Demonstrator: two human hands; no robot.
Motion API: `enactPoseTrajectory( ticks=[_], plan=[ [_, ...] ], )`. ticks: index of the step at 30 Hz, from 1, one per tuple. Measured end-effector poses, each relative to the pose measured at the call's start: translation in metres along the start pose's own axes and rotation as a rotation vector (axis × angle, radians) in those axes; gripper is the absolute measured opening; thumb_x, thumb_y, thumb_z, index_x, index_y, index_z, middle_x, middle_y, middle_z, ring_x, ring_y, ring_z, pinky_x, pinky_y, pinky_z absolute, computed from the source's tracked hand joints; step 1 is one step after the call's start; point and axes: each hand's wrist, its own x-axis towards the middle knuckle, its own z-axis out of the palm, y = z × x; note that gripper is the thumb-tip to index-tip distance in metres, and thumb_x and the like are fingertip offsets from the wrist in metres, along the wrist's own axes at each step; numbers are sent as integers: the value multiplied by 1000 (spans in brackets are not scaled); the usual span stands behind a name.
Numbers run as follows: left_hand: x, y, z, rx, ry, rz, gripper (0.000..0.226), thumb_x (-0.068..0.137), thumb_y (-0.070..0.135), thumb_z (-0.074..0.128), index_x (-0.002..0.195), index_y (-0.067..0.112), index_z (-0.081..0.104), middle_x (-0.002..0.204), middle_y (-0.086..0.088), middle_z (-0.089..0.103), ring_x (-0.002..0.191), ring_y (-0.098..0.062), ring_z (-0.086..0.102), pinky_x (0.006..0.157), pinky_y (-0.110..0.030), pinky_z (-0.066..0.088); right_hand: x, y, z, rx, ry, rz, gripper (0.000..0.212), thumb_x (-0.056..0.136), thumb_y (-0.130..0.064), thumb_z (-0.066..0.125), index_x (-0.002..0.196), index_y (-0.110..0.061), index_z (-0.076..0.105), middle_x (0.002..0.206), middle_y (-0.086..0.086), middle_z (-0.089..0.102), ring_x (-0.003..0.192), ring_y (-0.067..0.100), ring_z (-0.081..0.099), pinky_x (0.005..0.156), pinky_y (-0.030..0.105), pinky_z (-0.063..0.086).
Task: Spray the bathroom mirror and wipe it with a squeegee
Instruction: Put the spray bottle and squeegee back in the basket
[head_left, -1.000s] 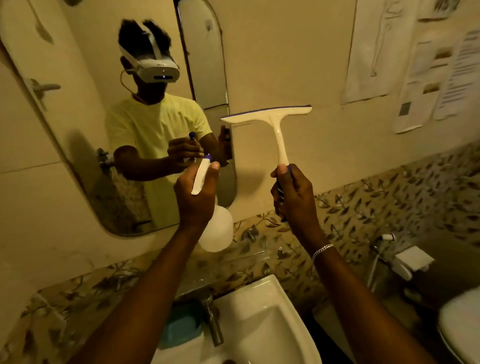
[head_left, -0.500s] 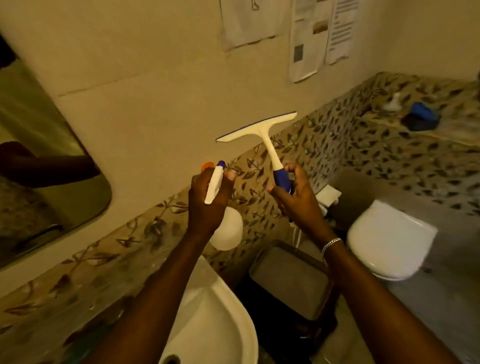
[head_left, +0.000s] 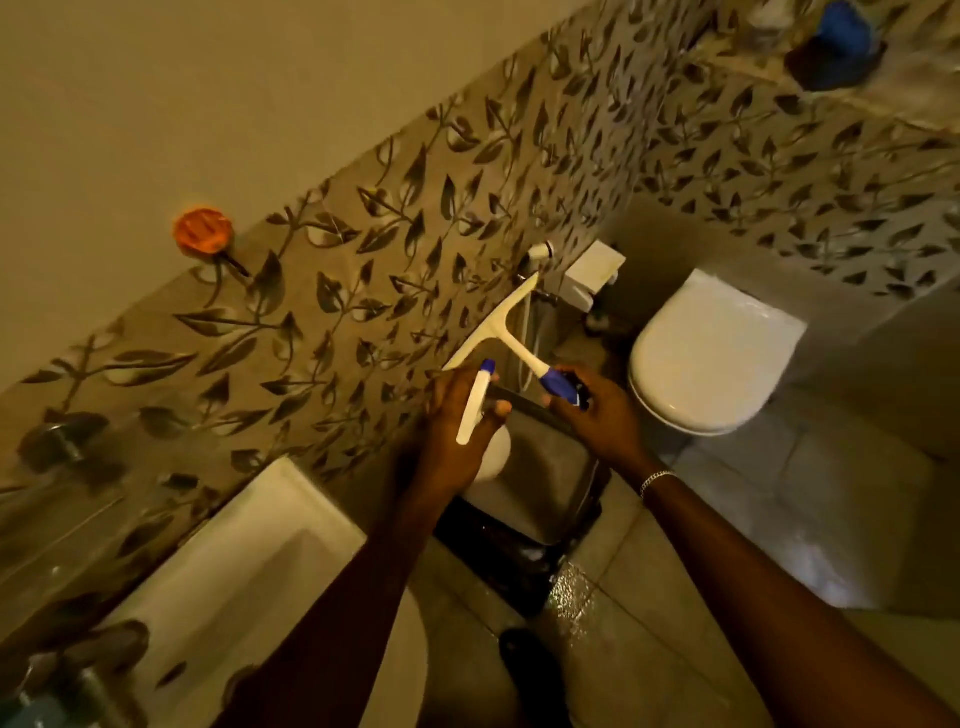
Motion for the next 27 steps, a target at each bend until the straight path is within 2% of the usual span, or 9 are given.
enactPoseTrajectory(
  ticks=[3,5,7,8,11,15,18,21,27],
  plan=[
    [-2,-21,38,122,35,-18,80,88,79,38,137,18,52,133,-20,61,121,-35,60,105,-37,39,4,51,15,-82,-47,53,43,95,-25,74,136,-16,64,121,-5,64,99,-13,54,84,2,35],
    [-3,-36,62,106,17,-58,80,90,71,47,135,6,58,129,-25,60,116,-34,60,102,-36,43,5,82,27,-135,-89,81,45,97,-29,71,139,-17,62,127,-2,65,107,-1,54,90,8,37],
    [0,-50,84,52,-28,-105,70,87,52,64,134,0,60,128,-27,56,115,-23,54,102,-32,44,8,113,42,-161,-144,137,47,97,-38,69,141,-21,61,132,4,67,116,18,57,95,29,45],
    [0,-58,97,62,-29,-114,68,86,49,64,134,1,60,127,-26,56,115,-22,54,103,-33,45,9,127,49,-178,-165,157,49,97,-44,66,141,-23,60,133,4,67,118,22,58,97,36,48],
    [-1,-92,136,155,-71,-157,65,83,47,61,134,6,60,126,-24,59,115,-38,60,97,-58,52,7,167,68,-221,-185,195,57,95,-59,56,142,-28,60,140,1,66,127,25,57,107,48,49],
    [-6,-119,171,190,-156,-222,72,79,55,66,135,11,60,133,-22,55,122,-41,55,103,-59,46,-2,197,82,-321,-237,214,52,98,-44,52,143,-19,59,139,8,65,124,34,56,102,35,37],
    [-14,-140,187,116,-230,-290,86,76,66,61,142,12,54,139,-22,46,127,-38,48,106,-51,43,-3,221,93,-328,-266,227,49,100,-43,52,142,-19,58,134,9,67,118,35,58,101,45,47],
    [-21,-157,199,96,-295,-328,81,78,42,82,146,13,49,146,-21,39,132,-38,43,110,-54,44,0,236,104,-358,-273,234,49,100,-45,51,141,-19,59,127,11,68,113,36,60,97,52,50],
    [-37,-188,211,114,-302,-350,85,79,23,86,151,18,43,148,-19,37,135,-36,43,107,-52,49,13,244,114,-450,-318,245,44,102,-30,55,145,-21,55,131,15,58,118,38,51,102,56,44]
  ],
)
